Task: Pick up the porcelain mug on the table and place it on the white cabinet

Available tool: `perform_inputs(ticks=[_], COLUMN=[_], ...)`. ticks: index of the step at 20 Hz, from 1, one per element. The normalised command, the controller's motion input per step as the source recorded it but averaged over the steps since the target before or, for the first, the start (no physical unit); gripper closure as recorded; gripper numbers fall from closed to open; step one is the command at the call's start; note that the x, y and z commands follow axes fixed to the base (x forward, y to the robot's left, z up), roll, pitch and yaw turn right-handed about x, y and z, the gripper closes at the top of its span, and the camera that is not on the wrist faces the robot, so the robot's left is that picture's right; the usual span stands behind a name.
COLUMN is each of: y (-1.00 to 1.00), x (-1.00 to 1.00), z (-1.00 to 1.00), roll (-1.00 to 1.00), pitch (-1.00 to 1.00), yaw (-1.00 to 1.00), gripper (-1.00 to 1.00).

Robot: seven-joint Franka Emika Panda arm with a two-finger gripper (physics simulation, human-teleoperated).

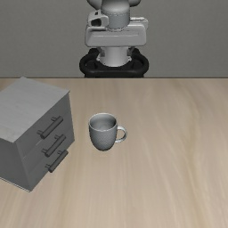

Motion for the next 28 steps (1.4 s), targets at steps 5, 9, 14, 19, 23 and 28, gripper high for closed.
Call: perform_inputs(ticks=[5,9,14,19,23,28], y=[0.00,0.00,0.00,0.00,0.00,0.00], x=[1.00,1.00,1.00,-0.20,0.00,0.00], z=[0.00,0.00,0.00,-0.80,-1.00,-1.00], roll=[0.00,0.00,0.00,0.00,0.00,0.00], pitch=[0.00,0.00,0.00,0.00,0.00,0.00], yaw=[0.00,0.00,0.00,0.00,0.00,0.00], gripper=[-1.00,-1.00,-1.00,-1.00,-1.00,-1.00])
